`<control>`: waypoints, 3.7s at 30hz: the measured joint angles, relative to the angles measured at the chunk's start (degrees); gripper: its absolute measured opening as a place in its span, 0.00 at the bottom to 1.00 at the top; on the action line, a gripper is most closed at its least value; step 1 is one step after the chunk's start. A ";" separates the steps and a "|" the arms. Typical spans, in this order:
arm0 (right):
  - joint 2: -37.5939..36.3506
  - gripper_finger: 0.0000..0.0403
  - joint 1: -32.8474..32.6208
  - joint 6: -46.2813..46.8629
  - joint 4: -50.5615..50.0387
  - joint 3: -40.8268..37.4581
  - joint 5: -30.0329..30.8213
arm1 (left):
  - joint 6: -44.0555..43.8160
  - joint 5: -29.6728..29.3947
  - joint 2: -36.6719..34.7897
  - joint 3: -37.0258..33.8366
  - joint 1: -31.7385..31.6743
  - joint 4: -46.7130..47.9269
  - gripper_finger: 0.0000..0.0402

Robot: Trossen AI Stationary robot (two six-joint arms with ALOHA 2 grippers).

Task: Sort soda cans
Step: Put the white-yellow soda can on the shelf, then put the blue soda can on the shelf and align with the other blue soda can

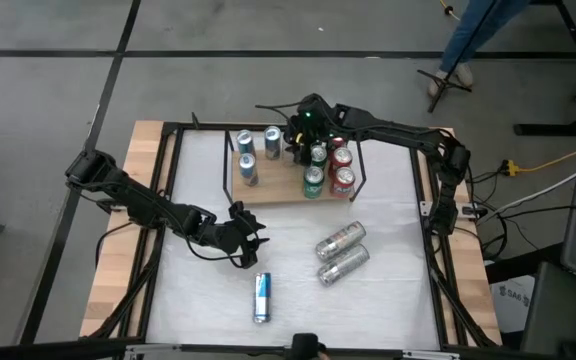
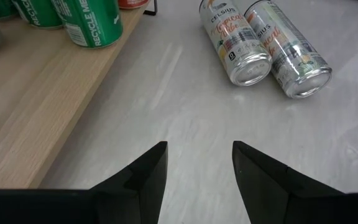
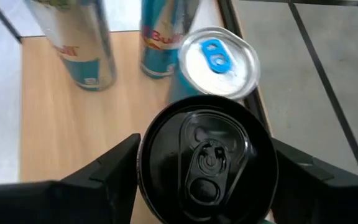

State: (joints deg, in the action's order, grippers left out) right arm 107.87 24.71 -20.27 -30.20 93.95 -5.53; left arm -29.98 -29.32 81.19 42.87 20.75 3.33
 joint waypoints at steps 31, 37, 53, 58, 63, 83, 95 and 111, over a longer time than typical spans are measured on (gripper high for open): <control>0.04 0.67 1.59 -1.32 0.35 0.00 -0.56 | -0.04 -0.02 0.00 -0.07 -0.02 -0.02 0.43; 0.09 0.68 1.59 -1.29 0.33 0.00 -0.56 | -0.04 -0.02 0.00 -0.07 -0.01 -0.02 0.43; 0.09 0.71 1.59 -1.27 0.28 0.02 -0.56 | -0.02 -0.02 0.00 -0.07 0.00 -0.39 0.43; 0.09 0.71 1.59 -1.27 0.28 0.02 -0.56 | -0.04 -0.02 0.00 -0.07 0.00 -0.39 0.43; 0.09 0.71 1.59 -1.27 0.28 0.02 -0.56 | -0.04 -0.02 0.00 -0.07 -0.01 -0.42 0.43; 0.09 0.71 1.59 -1.26 0.28 0.07 -0.56 | -0.02 -0.02 0.00 -0.07 -0.01 -0.42 0.43; 0.09 0.78 1.59 -1.25 0.75 0.21 -0.57 | -0.02 -0.02 0.00 -0.04 0.00 -0.42 0.43; 0.09 0.97 1.55 -1.25 0.63 0.17 -0.56 | 0.07 -0.02 0.00 -0.04 -0.02 -0.42 0.43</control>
State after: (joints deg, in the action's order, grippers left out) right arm 107.96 26.27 -21.52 -29.56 94.13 -6.09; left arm -29.91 -29.34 81.19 42.83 20.73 2.92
